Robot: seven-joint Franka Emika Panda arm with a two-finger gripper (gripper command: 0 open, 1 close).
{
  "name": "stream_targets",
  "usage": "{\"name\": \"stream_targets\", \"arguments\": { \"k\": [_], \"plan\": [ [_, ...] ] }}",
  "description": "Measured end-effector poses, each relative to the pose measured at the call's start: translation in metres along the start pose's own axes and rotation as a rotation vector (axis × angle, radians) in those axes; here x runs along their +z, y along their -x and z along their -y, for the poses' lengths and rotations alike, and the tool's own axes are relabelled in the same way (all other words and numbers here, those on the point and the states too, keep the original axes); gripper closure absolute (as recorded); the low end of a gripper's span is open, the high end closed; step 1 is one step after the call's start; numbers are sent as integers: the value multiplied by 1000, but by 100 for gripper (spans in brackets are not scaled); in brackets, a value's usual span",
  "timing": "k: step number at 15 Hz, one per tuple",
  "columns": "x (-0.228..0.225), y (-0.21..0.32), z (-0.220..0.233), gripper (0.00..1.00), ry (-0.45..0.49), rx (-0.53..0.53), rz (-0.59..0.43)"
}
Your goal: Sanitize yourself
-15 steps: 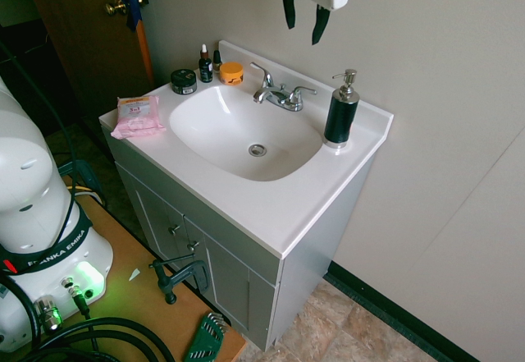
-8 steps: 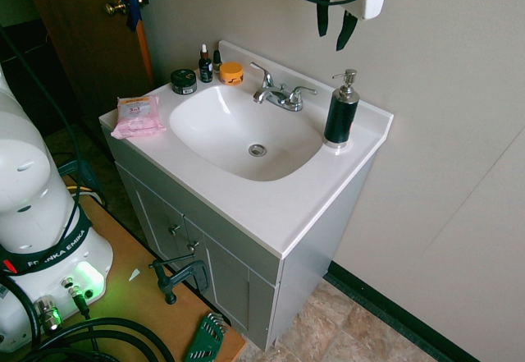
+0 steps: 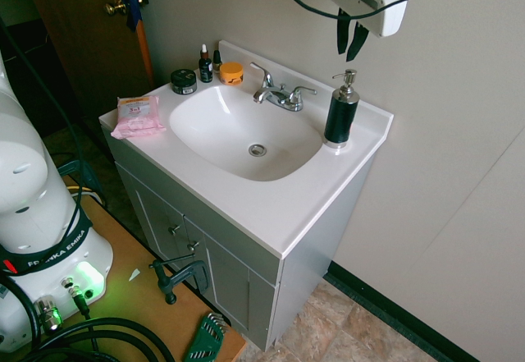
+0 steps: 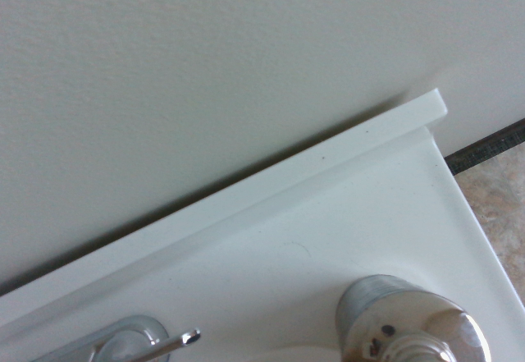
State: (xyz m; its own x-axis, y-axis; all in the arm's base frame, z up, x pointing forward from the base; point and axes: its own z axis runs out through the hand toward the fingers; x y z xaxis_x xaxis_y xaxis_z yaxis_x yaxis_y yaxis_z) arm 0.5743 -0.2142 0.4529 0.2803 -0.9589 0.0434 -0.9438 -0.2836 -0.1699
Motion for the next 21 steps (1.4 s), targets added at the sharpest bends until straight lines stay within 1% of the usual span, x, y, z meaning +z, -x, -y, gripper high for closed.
{"name": "stream_targets", "arguments": {
  "k": [5, 9, 14, 16, 18, 19, 21],
  "plan": [
    [9, -12, -17, 100, 9, 15, 16],
    [11, -12, -20, 100, 9, 17, 21],
    [25, -8, -28, 100, -2, 23, 12],
    [22, -6, -28, 100, -12, 8, 10],
    [2, 5, -26, 100, -33, -34, 13],
    [-6, 19, -25, 0, -41, -72, 20],
    [-12, 56, -25, 0, -41, -167, 36]
  ]
}}
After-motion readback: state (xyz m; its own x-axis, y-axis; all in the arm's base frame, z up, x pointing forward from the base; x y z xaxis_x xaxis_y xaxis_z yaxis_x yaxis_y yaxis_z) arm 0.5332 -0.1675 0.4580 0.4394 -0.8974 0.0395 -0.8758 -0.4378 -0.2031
